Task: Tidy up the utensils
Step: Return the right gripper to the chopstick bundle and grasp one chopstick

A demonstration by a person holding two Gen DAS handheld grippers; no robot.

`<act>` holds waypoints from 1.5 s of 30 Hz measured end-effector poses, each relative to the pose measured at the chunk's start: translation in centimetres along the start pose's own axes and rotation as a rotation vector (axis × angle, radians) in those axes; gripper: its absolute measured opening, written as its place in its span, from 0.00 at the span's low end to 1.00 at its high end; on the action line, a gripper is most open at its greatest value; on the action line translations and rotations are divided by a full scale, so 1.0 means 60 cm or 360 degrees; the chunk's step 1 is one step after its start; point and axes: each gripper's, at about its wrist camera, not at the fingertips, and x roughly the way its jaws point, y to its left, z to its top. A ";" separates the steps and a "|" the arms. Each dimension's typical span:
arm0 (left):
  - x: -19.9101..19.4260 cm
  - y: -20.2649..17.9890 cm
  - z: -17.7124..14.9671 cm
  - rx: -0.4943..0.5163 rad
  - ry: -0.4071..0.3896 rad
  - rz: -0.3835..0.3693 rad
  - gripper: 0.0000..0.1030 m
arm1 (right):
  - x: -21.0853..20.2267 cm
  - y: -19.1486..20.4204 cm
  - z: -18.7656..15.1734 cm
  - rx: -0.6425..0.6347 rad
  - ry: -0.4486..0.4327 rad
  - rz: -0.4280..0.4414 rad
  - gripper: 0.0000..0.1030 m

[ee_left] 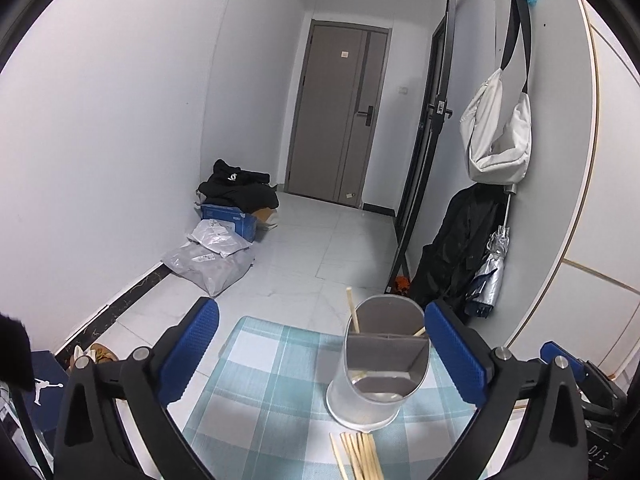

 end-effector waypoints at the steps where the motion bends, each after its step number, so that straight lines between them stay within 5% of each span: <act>1: 0.000 0.002 -0.005 -0.0002 0.0001 0.0004 0.98 | 0.000 0.000 -0.004 0.0001 0.0007 -0.0005 0.73; 14: 0.046 0.037 -0.096 0.0005 0.0103 0.0109 0.98 | 0.040 -0.009 -0.099 -0.0049 0.0281 -0.0135 0.73; 22: 0.076 0.049 -0.129 0.0057 0.0292 0.0090 0.98 | 0.093 -0.024 -0.144 -0.0045 0.0510 -0.0196 0.73; 30: 0.108 0.080 -0.140 -0.0079 0.0494 0.0121 0.98 | 0.149 -0.032 -0.179 -0.0012 0.0707 -0.0203 0.73; 45: 0.114 0.080 -0.137 -0.0019 0.0499 0.0160 0.98 | 0.233 0.002 -0.227 -0.0178 0.0937 -0.0245 0.59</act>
